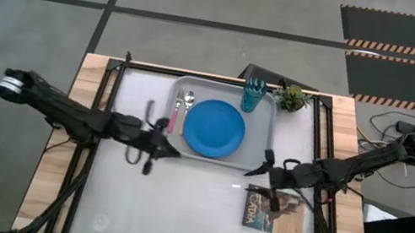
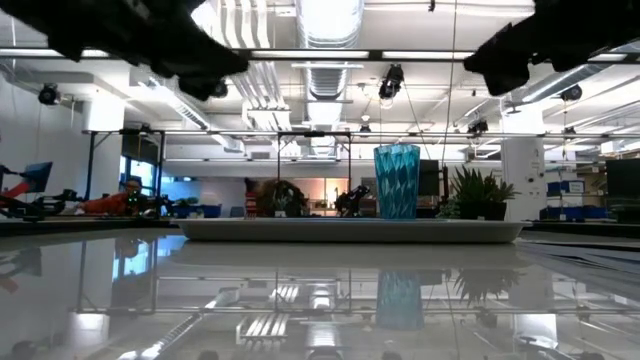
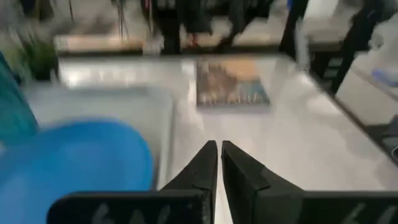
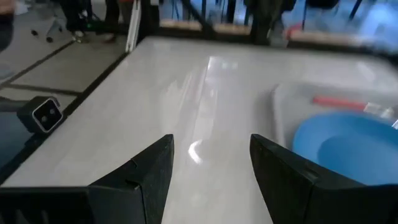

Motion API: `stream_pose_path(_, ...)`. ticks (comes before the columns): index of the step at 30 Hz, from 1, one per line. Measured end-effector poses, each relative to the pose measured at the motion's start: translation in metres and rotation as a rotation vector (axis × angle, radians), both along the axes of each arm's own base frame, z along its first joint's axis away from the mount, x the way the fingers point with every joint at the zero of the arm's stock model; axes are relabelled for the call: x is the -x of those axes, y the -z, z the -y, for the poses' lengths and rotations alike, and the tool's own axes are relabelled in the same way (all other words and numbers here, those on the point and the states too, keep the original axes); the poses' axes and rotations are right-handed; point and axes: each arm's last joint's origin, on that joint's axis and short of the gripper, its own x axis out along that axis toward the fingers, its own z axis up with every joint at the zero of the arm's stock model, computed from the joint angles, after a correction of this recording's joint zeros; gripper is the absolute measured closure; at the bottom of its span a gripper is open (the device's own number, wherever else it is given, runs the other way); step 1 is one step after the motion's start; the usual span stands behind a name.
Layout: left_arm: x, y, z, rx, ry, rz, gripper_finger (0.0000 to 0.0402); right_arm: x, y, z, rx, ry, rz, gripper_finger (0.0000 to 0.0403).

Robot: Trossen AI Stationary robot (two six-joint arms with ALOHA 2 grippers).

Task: Pick and place plate/cup/fork/spoon on tray
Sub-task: Return to Home Position

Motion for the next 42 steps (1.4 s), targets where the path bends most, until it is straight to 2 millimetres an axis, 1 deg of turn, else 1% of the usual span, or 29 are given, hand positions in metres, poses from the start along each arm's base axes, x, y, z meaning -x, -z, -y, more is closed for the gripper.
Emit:
stream_pose_path(2,0.016,-0.003,-0.005,-0.012,-0.004,0.076,0.0397,0.008,-0.003,0.005,0.031,-0.004,0.061,0.0202)
stream_pose_path(4,0.032,0.001,-0.009,0.001,-0.020,0.122,0.0400,0.015,-0.006,0.010,0.050,-0.004,0.131,0.0202)
stream_pose_path(8,0.058,0.010,-0.013,0.088,-0.038,0.223,0.0401,0.032,-0.009,0.018,0.079,-0.001,0.221,0.0202)
stream_pose_path(11,0.072,0.019,-0.015,0.142,-0.046,0.259,0.0401,0.044,-0.012,0.023,0.080,0.003,0.288,0.0202)
stream_pose_path(16,0.090,0.037,-0.017,0.147,-0.045,0.285,0.0401,0.064,-0.014,0.030,0.049,0.011,0.393,0.0202)
stream_pose_path(21,0.101,0.052,-0.018,0.178,-0.046,0.312,0.0402,0.087,-0.016,0.038,0.008,0.021,0.507,0.0202)
stream_pose_path(27,0.104,0.050,-0.018,0.169,-0.039,0.333,0.0402,0.099,-0.011,0.042,0.025,0.021,0.531,0.0202)
stream_pose_path(33,0.104,0.051,-0.018,0.152,-0.029,0.332,0.0402,0.113,-0.012,0.047,0.044,0.023,0.585,0.0202)
stream_pose_path(35,0.105,0.049,-0.016,0.161,0.023,0.339,0.0402,0.112,-0.007,0.047,0.069,0.015,0.528,0.0202)
stream_pose_path(37,0.106,0.044,-0.014,0.182,0.101,0.355,0.0402,0.114,-0.013,0.047,0.065,0.003,0.541,0.0202)
stream_pose_path(38,0.108,0.040,-0.013,0.197,0.132,0.375,0.0402,0.113,-0.013,0.047,0.065,0.000,0.539,0.0202)
stream_pose_path(39,0.109,0.037,-0.013,0.201,0.147,0.383,0.0402,0.113,-0.011,0.046,0.068,-0.007,0.527,0.0202)
stream_pose_path(40,0.110,0.037,-0.013,0.202,0.149,0.371,0.0401,0.114,-0.012,0.047,0.063,-0.014,0.539,0.0202)
stream_pose_path(42,0.112,0.040,-0.013,0.207,0.143,0.340,0.0401,0.114,-0.008,0.046,0.076,-0.019,0.507,0.0202)
